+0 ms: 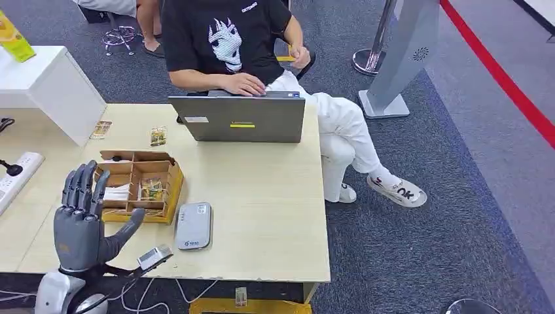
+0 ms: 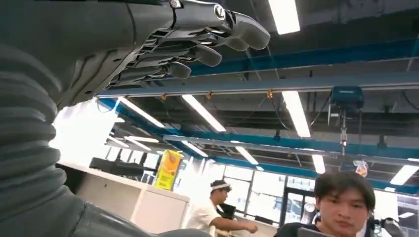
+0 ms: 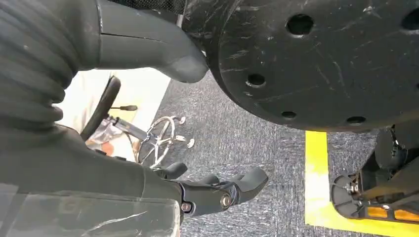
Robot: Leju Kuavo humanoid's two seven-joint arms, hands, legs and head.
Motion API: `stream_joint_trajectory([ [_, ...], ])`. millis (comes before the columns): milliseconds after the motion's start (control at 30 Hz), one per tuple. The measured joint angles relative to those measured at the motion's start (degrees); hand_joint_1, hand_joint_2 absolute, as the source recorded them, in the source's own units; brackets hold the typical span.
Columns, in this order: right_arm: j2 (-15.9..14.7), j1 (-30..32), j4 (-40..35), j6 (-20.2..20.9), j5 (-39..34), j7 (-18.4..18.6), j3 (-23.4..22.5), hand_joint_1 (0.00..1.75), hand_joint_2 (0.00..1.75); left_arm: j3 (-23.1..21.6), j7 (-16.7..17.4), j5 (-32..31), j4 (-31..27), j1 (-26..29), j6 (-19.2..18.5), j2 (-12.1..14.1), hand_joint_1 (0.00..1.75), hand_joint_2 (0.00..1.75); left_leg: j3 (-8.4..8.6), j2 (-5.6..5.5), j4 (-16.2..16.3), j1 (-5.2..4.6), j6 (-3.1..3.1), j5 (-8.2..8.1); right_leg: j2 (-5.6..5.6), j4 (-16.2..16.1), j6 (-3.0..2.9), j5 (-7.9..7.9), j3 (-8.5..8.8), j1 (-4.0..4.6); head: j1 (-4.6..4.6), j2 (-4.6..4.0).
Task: Pass the card to the sensor for recognition and then transmit it.
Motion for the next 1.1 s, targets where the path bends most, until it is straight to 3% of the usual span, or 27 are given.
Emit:
stream_joint_trajectory([
  [200, 0.0, 0.1, 0.0, 0.0, 0.0, 0.0, -0.2, 0.00, 1.75, -0.5, 0.9, -1.3, -0.1, 0.9, 0.0, 0.0, 0.00, 1.75, 0.00, -0.01, 0.0, 0.00, 0.00, 0.00, 0.00, 0.0, 0.00, 0.01, 0.09, 0.00, 0.00, 0.00],
  [300, 0.1, 0.1, 0.0, 0.0, 0.0, 0.0, -0.2, 0.00, 1.75, -0.5, 4.1, -6.7, 0.1, 1.6, -0.6, 0.3, 0.00, 1.75, 0.00, -0.02, 0.0, 0.00, 0.01, -0.01, -0.01, 0.0, 0.00, 0.00, 0.08, 0.00, 0.00, 0.00],
  [367, 0.0, 0.1, 0.0, 0.1, 0.0, 0.0, -0.2, 0.00, 1.75, -0.5, 6.6, -7.3, 1.6, 1.4, -3.8, 1.5, 0.00, 1.75, 0.02, -0.03, 0.0, 0.00, 0.00, -0.01, -0.02, 0.0, 0.00, -0.01, 0.07, 0.00, -0.02, 0.00],
  [433, 0.0, 0.1, 0.0, 0.3, 0.0, 0.0, -0.2, 0.00, 1.75, -0.5, 8.8, -5.7, 5.9, 0.0, -9.7, 3.4, 0.00, 1.75, 0.03, -0.05, 0.0, 0.01, -0.01, 0.01, -0.09, 0.0, -0.01, -0.01, 0.01, 0.02, 0.00, 0.00],
  [500, 0.0, 0.1, 0.1, 0.5, 0.2, 0.1, -0.2, 0.00, 1.75, -0.4, 8.6, -3.8, 10.8, -1.4, -12.9, 4.9, 0.00, 1.75, 0.06, -0.03, 0.0, 0.05, -0.02, 0.01, -0.04, 0.0, -0.05, -0.03, -0.01, 0.05, -0.02, 0.00],
  [600, 0.0, 0.1, 0.1, 0.9, 0.2, 0.2, -0.2, 0.00, 1.75, -0.2, 6.1, -1.5, 18.0, -3.7, -12.8, 6.3, 0.00, 1.75, 0.05, -0.04, 0.0, 0.06, -0.07, 0.06, -0.03, 0.0, -0.05, -0.03, 0.13, 0.06, 0.00, 0.00],
  [700, 0.0, 0.1, 0.2, 1.0, 0.2, 0.2, -0.2, 0.00, 1.75, -0.2, 5.7, -2.6, 21.0, -4.0, -12.7, 7.0, 0.00, 1.75, 0.03, -0.04, 0.0, 0.05, -0.07, 0.05, -0.03, 0.0, -0.04, -0.01, 0.11, 0.05, 0.00, 0.00],
  [1100, 0.0, 0.1, 0.3, 1.1, 0.2, 0.2, -0.2, 0.00, 1.75, -0.2, 6.3, -4.6, 24.0, -4.9, -12.8, 8.2, 0.00, 1.75, 0.04, -0.04, 0.0, 0.03, -0.01, 0.00, -0.04, 0.0, -0.04, -0.02, 0.11, 0.03, 0.00, 0.00],
])
